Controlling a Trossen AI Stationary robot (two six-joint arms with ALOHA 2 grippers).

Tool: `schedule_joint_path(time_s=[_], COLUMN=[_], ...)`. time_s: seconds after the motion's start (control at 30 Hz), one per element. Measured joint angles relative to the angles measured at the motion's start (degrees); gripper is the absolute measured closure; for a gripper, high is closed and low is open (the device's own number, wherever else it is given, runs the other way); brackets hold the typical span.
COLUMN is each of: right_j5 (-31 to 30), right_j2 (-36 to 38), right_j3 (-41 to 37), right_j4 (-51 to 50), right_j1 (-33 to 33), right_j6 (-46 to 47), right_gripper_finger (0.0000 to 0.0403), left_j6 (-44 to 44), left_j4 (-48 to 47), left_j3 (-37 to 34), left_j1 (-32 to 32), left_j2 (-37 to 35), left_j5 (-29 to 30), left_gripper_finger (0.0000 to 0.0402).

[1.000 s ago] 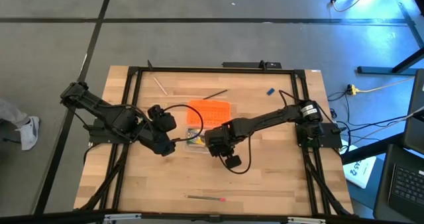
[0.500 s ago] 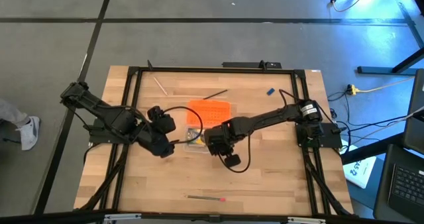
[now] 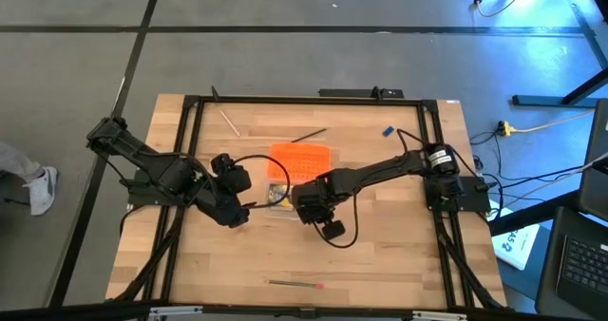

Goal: Pack school essentials
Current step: Put the yellow scissors into the supply box

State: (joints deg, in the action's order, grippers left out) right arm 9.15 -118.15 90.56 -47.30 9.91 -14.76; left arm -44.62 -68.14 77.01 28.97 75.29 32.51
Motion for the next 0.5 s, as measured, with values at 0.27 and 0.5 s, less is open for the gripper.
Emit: schedule_joint_path(time_s=[0.27, 0.5], right_j5=[0.1, 0.0], right_j2=[-0.7, -0.7], right_j3=[0.0, 0.0], right_j4=[-0.2, 0.5], right_j1=[0.0, 0.0], right_j6=[0.2, 1.3], right_gripper_finger=[0.0377, 0.0367], left_j6=[0.0, 0.0], left_j4=[-0.2, -0.2], left_j3=[0.0, 0.0], left_j1=[0.0, 0.0], left_j2=[0.0, 0.0], left_j5=[0.0, 0.0], left_gripper_finger=[0.0008, 0.0008])
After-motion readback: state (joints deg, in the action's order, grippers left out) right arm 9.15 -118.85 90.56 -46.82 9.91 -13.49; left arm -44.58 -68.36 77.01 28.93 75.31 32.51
